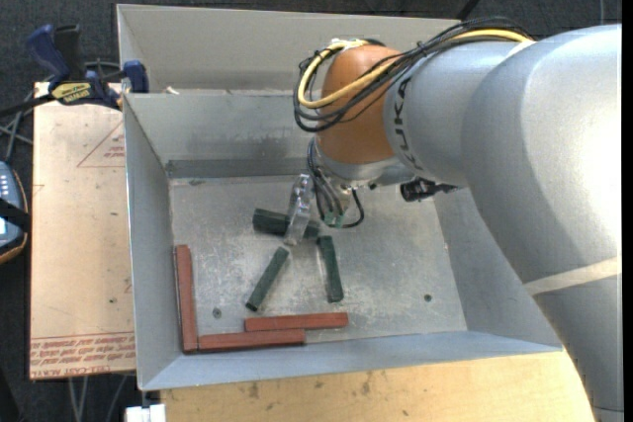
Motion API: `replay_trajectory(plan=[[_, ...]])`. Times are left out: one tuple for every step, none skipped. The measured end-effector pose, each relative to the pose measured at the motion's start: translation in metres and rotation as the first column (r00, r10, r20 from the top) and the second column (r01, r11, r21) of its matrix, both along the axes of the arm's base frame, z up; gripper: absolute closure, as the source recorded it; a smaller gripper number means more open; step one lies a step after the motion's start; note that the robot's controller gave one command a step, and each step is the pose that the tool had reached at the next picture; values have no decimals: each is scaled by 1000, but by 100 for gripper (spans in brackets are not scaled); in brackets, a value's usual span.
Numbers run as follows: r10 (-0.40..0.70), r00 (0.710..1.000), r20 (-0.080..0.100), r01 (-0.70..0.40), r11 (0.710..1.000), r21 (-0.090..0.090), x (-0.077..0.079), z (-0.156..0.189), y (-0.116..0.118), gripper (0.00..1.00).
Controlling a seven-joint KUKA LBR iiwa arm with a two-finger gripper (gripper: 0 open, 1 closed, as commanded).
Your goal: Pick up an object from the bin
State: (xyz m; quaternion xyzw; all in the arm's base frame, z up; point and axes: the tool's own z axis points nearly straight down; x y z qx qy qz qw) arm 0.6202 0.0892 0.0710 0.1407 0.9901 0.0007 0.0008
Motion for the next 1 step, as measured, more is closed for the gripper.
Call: replay_trajectory(plan=[[-76,997,5,76,997,1,8,164,11,100]])
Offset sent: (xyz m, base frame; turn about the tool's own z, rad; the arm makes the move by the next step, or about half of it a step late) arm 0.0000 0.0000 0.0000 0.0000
